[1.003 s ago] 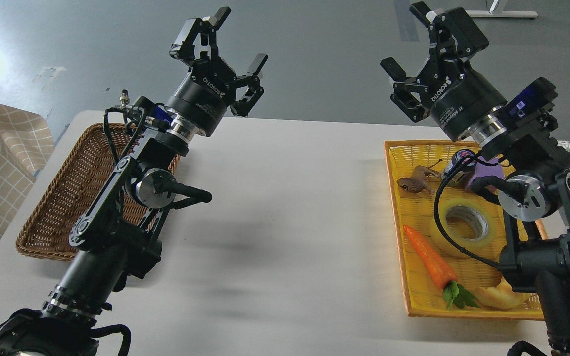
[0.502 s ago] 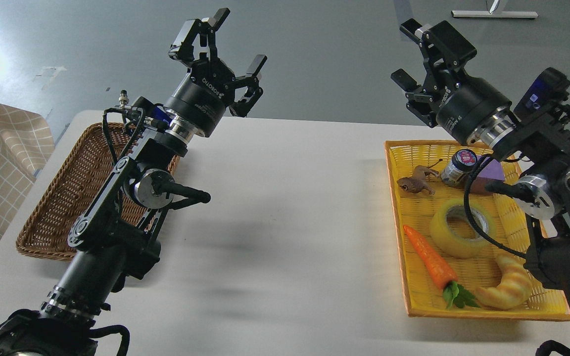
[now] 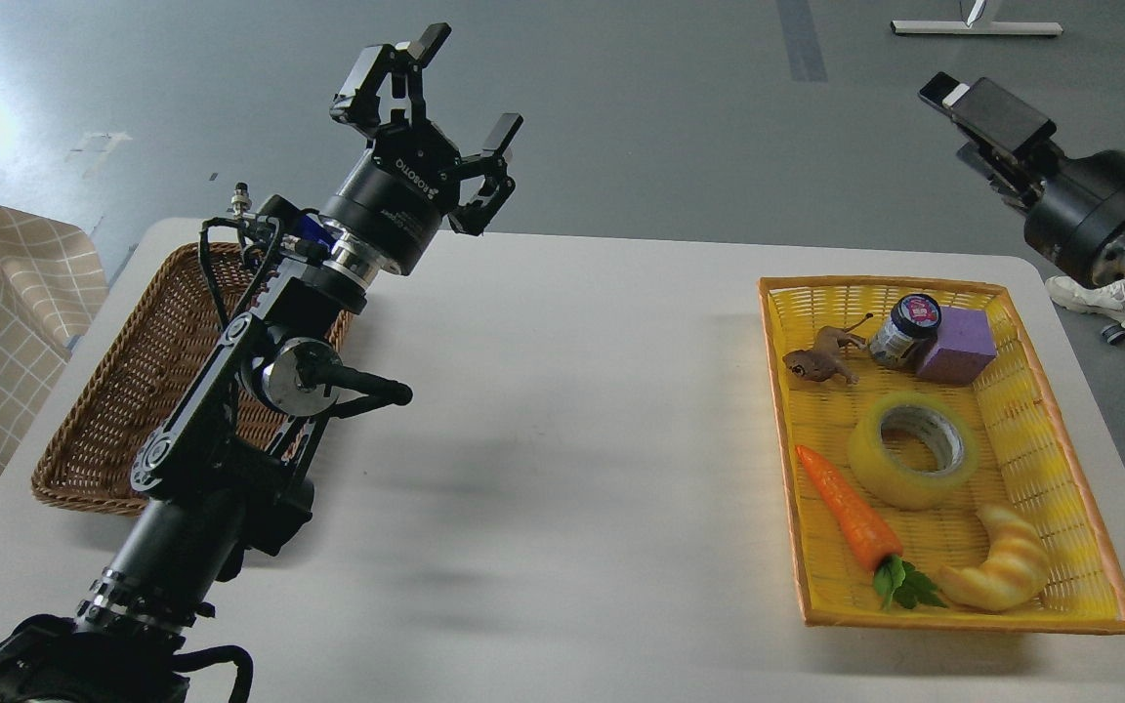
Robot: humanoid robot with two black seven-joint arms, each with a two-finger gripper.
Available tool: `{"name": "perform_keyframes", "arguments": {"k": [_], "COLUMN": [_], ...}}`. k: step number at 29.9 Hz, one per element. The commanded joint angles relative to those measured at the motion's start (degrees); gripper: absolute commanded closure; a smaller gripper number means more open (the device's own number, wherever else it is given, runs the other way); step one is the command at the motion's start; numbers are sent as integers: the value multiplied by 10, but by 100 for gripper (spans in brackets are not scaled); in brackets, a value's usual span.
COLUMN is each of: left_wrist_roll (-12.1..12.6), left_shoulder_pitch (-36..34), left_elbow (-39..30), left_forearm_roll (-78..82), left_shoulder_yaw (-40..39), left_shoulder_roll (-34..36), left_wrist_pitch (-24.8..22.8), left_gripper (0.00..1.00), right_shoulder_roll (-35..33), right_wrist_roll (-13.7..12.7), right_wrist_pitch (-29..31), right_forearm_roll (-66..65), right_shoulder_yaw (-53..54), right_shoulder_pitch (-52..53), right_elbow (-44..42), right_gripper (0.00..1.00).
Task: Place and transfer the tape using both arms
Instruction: 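Move the right gripper down into the yellow tray toward the tape roll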
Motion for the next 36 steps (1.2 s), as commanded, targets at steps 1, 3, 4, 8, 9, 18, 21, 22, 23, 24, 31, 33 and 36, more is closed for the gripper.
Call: {"name": "perform_keyframes", "arguments": {"k": [1,3,4,8,9,18,21,22,23,24,31,33,36], "left_wrist_roll": [0,0,0,0,0,0,0,0,0,0,0,0,0], "left_shoulder_pitch": [0,0,0,0,0,0,2,2,2,2,7,7,8], "left_elbow": [0,0,0,0,0,-1,-1,0,0,0,0,0,0], "left_forearm_roll": [0,0,0,1,1,1,1,1,1,1,1,1,0], "left_shoulder_yaw": [0,0,0,1,0,0,0,0,0,-1,0,-1,-1], "left_shoulder_roll": [1,1,1,1,0,-2,-3,-3,-4,-4,-4,-4,-2], "left_wrist_pitch": [0,0,0,0,0,4,4,4,4,4,4,4,4], "left_gripper": [2,2,2,2,2,2,2,2,2,2,2,2,2], "right_shoulder_roll": [-31,-39,-48,-91,-107,-158,-170,-170,-170,-170,-149,-145,-132], "right_wrist_roll": [34,34,34,35,36,17,15,15,15,15,16,18,20], "right_wrist_pitch": [29,41,41,41,41,41,41,41,41,41,41,41,41], "right_forearm_roll": [1,0,0,-1,-1,-39,-70,-76,-91,-105,-223,-247,-279], "right_shoulder_yaw": [55,73,78,78,78,67,45,39,26,19,-47,-56,-64], "right_shoulder_pitch": [-28,-45,-52,-80,-91,-151,-179,-182,-184,-184,-181,-181,-182], "right_elbow": [11,7,7,7,7,13,14,14,13,13,9,9,6], "right_gripper": [0,0,0,0,0,0,0,0,0,0,0,0,0]}}
